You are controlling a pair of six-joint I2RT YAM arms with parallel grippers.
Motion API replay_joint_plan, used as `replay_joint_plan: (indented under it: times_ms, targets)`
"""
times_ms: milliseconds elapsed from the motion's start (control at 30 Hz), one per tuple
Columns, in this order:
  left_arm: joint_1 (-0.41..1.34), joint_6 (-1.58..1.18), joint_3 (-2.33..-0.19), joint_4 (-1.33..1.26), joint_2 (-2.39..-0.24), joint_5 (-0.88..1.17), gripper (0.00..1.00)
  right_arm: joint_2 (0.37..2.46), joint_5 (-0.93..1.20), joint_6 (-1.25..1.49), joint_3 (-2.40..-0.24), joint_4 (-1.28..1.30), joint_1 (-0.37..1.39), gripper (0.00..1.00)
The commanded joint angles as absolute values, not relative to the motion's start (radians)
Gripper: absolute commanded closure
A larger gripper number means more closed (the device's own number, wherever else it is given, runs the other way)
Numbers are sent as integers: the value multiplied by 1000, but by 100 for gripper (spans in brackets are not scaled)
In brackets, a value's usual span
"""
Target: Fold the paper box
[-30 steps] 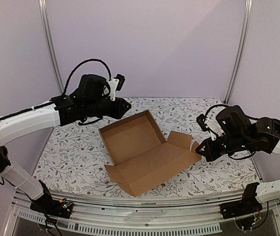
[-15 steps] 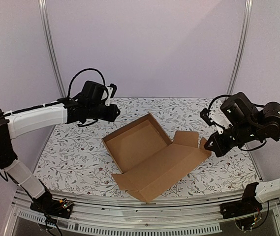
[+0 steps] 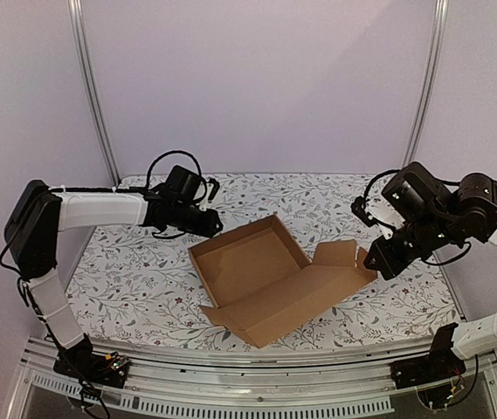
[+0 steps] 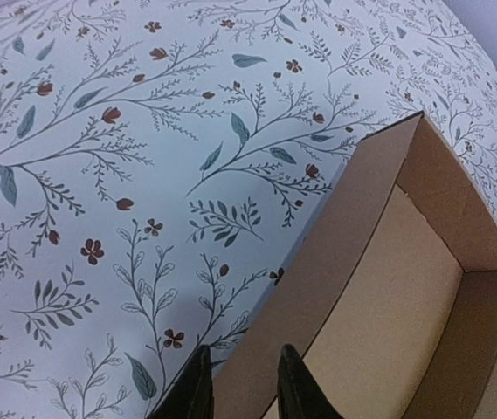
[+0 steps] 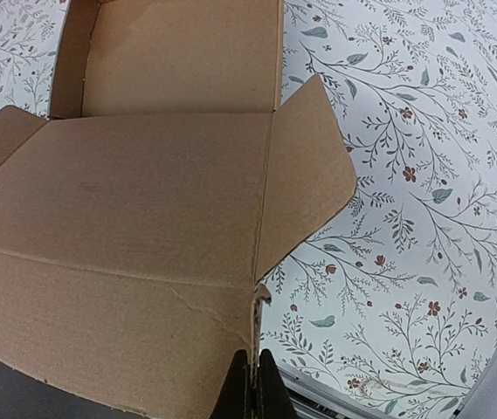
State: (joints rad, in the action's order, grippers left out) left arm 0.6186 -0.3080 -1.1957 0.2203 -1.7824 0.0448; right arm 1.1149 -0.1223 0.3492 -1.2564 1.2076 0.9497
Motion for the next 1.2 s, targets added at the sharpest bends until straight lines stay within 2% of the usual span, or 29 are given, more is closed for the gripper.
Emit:
replay_joint_plan:
  times_ms: [0,400,600,733,900,1167]
  targets:
    - [612,-323,-1188,190,-1830,105,76,1136,-141,323,-1296,1220,948,100]
    - [612,-342,-1133,151,-1868,147,80,1174,-190,318,-1379,1207,948,84]
    - [612,-353,-1100,139,-1866,155,82,1176,-209,324,-1439,1173,947,63]
    - [612,-363,-1074,133,-1859,158,83,1148,-231,341,-1470,1155,947,55]
    - [612,-376,-1042,124,-1844,159,83,1070,-290,388,-1427,1131,947,54]
    - [614,-400,-1009,113,-1831,179,84,947,-301,497,-1232,1060,948,54]
